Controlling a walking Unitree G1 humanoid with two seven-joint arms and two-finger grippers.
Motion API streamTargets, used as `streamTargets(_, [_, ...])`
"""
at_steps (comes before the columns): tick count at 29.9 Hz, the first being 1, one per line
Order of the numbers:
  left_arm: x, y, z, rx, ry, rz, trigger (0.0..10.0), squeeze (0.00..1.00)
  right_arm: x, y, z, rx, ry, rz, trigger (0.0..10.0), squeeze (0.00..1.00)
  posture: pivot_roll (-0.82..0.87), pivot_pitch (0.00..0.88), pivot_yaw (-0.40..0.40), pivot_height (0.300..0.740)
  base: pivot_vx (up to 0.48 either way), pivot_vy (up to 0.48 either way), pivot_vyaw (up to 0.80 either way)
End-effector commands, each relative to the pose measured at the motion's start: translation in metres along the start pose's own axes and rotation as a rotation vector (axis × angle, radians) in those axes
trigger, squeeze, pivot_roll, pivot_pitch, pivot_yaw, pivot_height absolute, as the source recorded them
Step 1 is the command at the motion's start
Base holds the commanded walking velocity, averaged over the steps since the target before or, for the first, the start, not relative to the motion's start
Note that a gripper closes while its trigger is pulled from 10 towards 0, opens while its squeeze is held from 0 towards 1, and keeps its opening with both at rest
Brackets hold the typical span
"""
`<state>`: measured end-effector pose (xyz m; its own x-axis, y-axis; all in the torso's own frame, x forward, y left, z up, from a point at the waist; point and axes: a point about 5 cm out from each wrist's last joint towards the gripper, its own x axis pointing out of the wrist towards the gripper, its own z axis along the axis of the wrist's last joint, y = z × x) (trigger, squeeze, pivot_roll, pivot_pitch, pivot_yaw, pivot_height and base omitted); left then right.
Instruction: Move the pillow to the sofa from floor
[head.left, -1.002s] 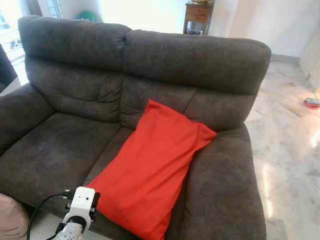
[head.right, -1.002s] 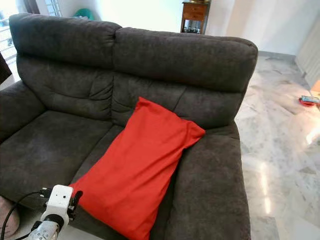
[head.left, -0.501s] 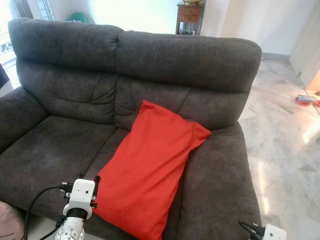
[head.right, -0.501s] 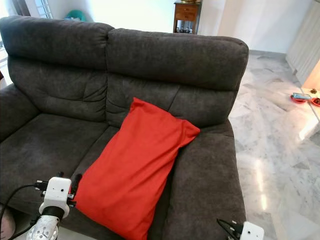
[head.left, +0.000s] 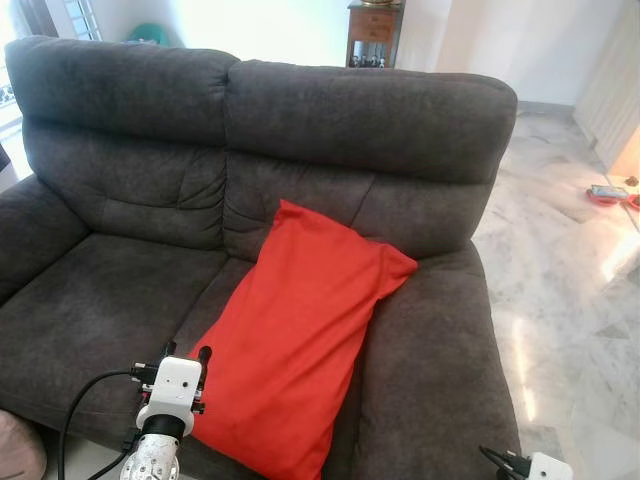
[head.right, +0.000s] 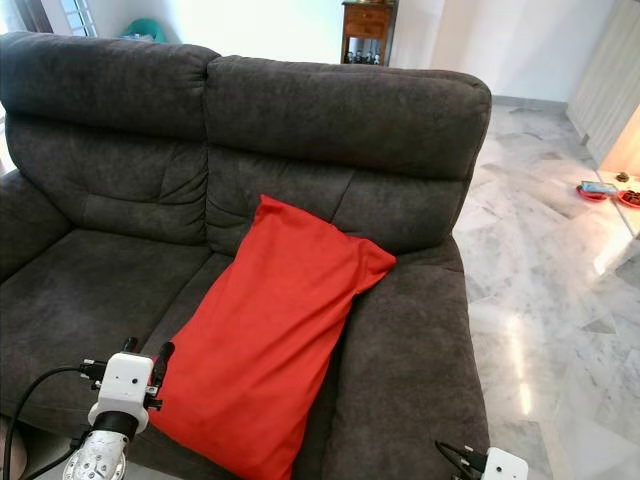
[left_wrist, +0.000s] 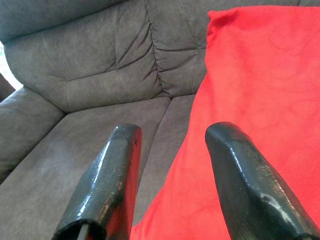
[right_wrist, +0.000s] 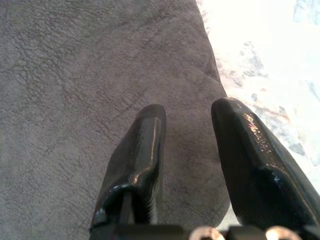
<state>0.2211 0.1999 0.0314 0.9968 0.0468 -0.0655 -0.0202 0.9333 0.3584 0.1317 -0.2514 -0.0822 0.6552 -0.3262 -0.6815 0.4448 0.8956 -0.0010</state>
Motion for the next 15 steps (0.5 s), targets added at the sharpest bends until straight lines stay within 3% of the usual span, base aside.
streamTargets(1, [0.0010,0.0007,0.0037,-0.005,-0.017,0.010,10.0,0.00,-0.0001,-0.0017,-0.0020,0.014,0.020,-0.006,10.0,0.00,0.10,0.000,-0.027,0.740,0.000,0.000,0.00])
streamTargets(12, [-0.0002,-0.0069,0.0034,0.027,-0.018,-0.010,10.0,0.00,-0.0009,-0.0003,-0.0060,0.017,0.045,0.001,10.0,0.00,0.10,0.000,-0.026,0.740,0.000,0.000,0.00])
streamTargets(15, [-0.0004,-0.0066,0.0032,0.038,-0.018,-0.006,10.0,0.00,-0.0007,0.0000,-0.0063,0.018,0.052,0.003,10.0,0.00,0.10,0.000,-0.026,0.740,-0.250,0.000,0.00])
